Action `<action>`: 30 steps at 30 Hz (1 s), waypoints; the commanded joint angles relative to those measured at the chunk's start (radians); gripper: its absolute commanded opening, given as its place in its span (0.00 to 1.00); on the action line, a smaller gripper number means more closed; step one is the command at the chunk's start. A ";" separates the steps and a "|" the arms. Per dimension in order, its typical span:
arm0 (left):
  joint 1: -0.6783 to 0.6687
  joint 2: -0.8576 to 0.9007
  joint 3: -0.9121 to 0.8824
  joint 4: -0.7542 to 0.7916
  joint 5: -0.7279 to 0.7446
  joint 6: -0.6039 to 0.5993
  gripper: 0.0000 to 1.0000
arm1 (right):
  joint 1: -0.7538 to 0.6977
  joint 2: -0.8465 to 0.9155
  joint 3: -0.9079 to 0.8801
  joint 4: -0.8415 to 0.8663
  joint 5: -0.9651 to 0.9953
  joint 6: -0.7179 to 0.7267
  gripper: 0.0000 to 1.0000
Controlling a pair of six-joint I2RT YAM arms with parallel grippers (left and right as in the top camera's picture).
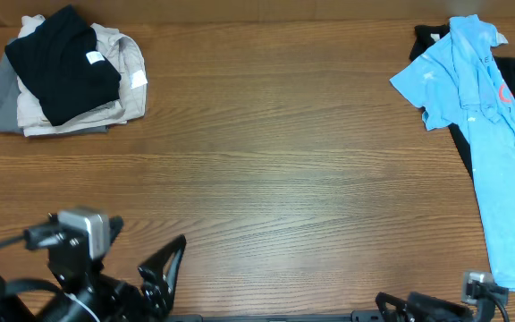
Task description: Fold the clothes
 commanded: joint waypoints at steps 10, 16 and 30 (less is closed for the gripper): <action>-0.006 -0.111 -0.200 0.072 0.017 0.015 1.00 | -0.009 -0.006 0.008 0.148 0.110 0.012 1.00; -0.006 -0.111 -0.213 0.072 0.016 0.015 1.00 | -0.008 -0.006 0.008 0.148 0.110 0.012 1.00; -0.006 -0.111 -0.213 0.072 0.006 0.016 1.00 | -0.008 -0.006 0.008 0.079 0.110 0.012 1.00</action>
